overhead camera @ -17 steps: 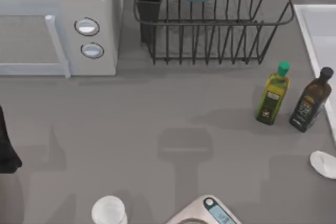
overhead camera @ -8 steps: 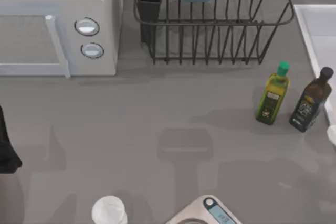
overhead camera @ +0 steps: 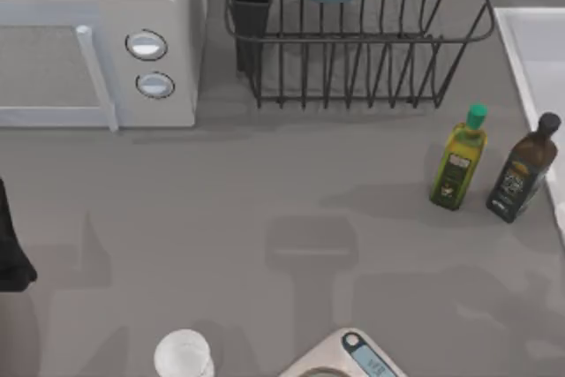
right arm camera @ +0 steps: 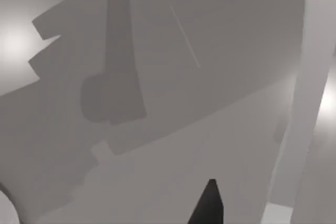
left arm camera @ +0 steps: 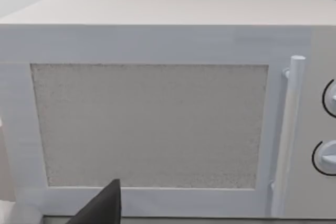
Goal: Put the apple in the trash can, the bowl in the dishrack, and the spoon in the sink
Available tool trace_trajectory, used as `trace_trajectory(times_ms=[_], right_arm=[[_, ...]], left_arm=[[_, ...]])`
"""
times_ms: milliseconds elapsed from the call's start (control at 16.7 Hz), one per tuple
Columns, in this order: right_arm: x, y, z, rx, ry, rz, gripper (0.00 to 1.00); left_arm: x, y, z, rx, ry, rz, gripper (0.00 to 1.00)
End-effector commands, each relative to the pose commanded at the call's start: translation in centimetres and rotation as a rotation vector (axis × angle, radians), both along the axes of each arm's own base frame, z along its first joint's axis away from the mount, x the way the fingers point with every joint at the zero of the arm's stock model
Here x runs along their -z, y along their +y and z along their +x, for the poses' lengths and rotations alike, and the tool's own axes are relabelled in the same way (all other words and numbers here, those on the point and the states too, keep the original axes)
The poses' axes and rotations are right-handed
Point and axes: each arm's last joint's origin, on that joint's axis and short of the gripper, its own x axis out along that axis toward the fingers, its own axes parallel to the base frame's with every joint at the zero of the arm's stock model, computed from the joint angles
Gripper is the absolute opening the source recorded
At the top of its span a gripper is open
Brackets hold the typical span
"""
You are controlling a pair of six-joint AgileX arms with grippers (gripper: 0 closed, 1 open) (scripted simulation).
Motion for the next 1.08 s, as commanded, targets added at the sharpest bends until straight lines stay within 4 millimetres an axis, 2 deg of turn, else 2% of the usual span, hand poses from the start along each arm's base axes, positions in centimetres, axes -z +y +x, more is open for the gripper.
trace_trajectory(times_ms=[120, 300, 600, 840, 1080], right_arm=[[-0.4, -0.5, 0.9, 0.023, 0.019, 0.0, 0.0], [-1.6, -2.0, 3.5, 0.08, 0.047, -0.001, 0.0], [-3.5, -5.7, 10.5, 0.172, 0.108, -0.002, 0.0], [-3.2, -8.1, 16.7, 0.193, 0.14, 0.0, 0.0], [-1.6, -8.7, 21.6, 0.167, 0.126, 0.001, 0.0]], left_arm=[[0.0, 0.0, 0.0, 0.0, 0.0, 0.0, 1.0], [0.0, 0.0, 0.0, 0.0, 0.0, 0.0, 1.0], [0.0, 0.0, 0.0, 0.0, 0.0, 0.0, 1.0], [0.0, 0.0, 0.0, 0.0, 0.0, 0.0, 1.0], [0.0, 0.0, 0.0, 0.0, 0.0, 0.0, 1.0]])
